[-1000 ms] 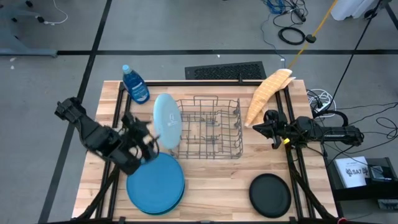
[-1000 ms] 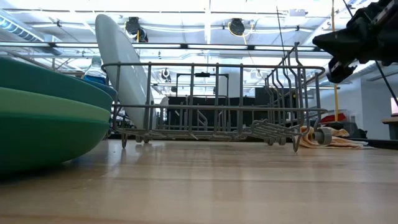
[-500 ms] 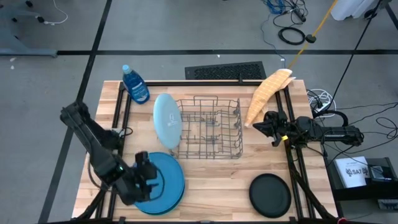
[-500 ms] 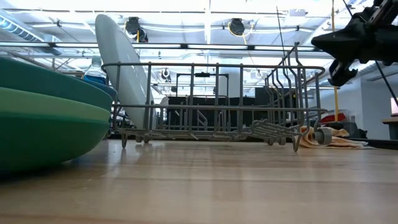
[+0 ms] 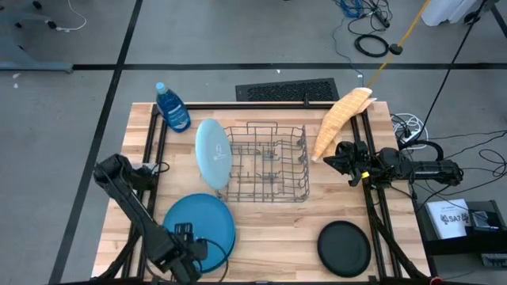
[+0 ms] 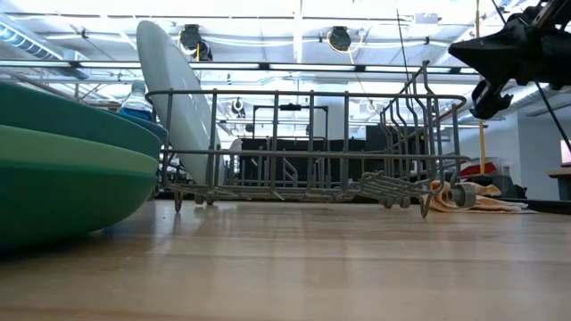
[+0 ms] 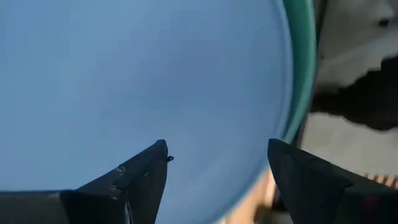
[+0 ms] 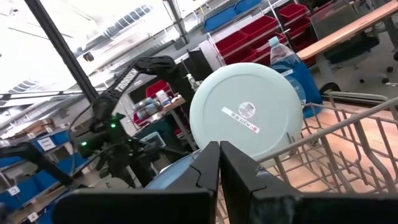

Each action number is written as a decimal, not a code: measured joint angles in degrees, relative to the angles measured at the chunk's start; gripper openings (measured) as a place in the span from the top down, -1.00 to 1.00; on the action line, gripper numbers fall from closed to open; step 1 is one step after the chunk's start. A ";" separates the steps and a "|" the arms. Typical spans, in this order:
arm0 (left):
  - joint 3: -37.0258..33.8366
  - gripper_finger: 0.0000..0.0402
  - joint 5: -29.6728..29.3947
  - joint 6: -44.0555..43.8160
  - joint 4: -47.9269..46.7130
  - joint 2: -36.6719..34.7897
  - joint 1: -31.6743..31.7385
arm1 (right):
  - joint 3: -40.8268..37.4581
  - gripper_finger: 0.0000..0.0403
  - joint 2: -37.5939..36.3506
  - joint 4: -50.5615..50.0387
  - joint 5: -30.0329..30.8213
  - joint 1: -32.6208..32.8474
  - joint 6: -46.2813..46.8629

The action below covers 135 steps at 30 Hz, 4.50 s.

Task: Sort dishes
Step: Put the blue plate into the dish rack

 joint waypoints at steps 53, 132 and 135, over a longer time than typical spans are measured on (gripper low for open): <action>7.94 -0.35 7.11 2.68 -10.86 14.67 -6.91 | 0.00 0.96 0.20 4.22 0.24 -0.02 -8.56; 12.33 0.44 -1.25 2.73 -10.48 16.01 -3.18 | 0.00 0.96 0.20 2.59 0.26 0.20 -7.54; 11.97 0.44 -2.97 2.92 -10.57 16.01 -3.29 | 0.00 0.96 0.20 2.60 0.26 0.20 -7.26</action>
